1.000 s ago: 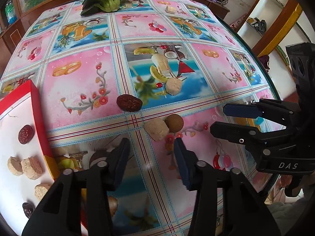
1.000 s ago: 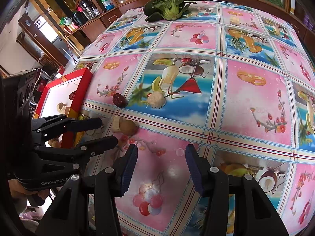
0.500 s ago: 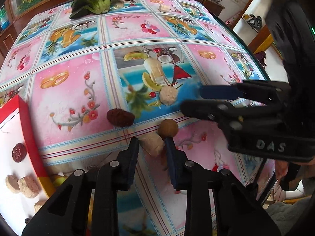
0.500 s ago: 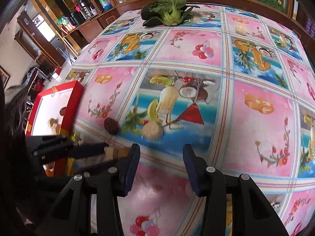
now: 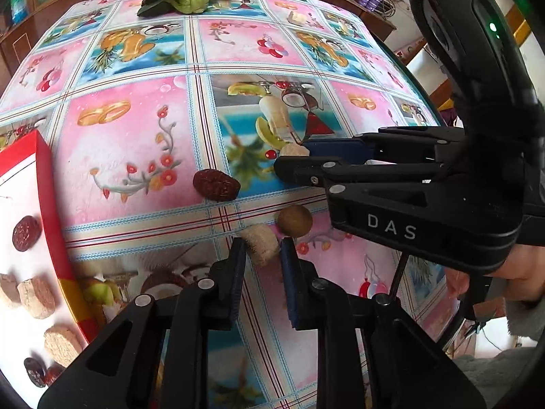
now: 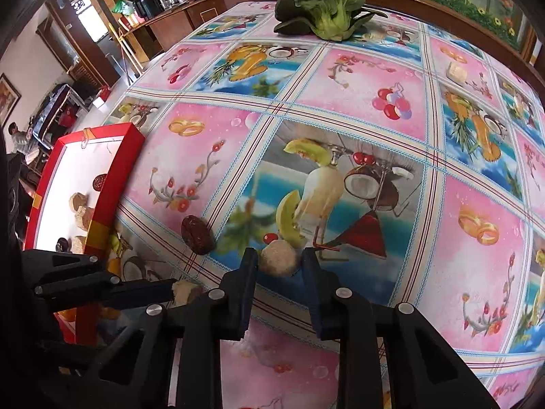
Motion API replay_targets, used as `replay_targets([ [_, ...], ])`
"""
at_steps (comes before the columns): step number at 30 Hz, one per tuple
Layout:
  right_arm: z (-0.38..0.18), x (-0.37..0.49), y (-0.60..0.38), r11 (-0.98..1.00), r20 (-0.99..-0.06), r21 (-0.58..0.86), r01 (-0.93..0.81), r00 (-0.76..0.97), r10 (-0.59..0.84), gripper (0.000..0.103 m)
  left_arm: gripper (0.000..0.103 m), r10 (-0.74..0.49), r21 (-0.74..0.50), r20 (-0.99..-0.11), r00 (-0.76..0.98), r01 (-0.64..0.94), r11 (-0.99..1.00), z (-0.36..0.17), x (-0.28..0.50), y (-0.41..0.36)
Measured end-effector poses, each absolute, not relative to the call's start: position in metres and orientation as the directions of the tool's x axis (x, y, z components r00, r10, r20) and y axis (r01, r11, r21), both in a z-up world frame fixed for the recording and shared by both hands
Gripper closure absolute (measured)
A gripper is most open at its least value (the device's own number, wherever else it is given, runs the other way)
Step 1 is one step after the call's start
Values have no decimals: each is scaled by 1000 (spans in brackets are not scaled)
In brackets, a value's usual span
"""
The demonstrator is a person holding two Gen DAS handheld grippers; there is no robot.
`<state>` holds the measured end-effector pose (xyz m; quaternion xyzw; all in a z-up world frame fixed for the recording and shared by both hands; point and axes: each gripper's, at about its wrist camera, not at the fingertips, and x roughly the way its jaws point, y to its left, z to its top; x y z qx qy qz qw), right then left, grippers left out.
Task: Organize fruits
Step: 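Close left gripper on the beige chunk while right gripper grasps the beige ball, then carry the beige chunk and beige ball over the white tray with both grippers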
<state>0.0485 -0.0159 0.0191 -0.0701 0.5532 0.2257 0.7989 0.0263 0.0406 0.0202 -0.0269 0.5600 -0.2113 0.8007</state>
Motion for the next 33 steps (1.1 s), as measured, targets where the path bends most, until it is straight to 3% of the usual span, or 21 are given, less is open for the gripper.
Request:
replay_targets([
  [17,23,32,-53,919,-911,163,-358,303,280,76,86,-320,-233,-897,306,288,929,19,33,33],
  [33,52,7,-36,879,-872,236,-415,310,380,76,86,-390,-349,-832,394,175,921,52,4,78],
])
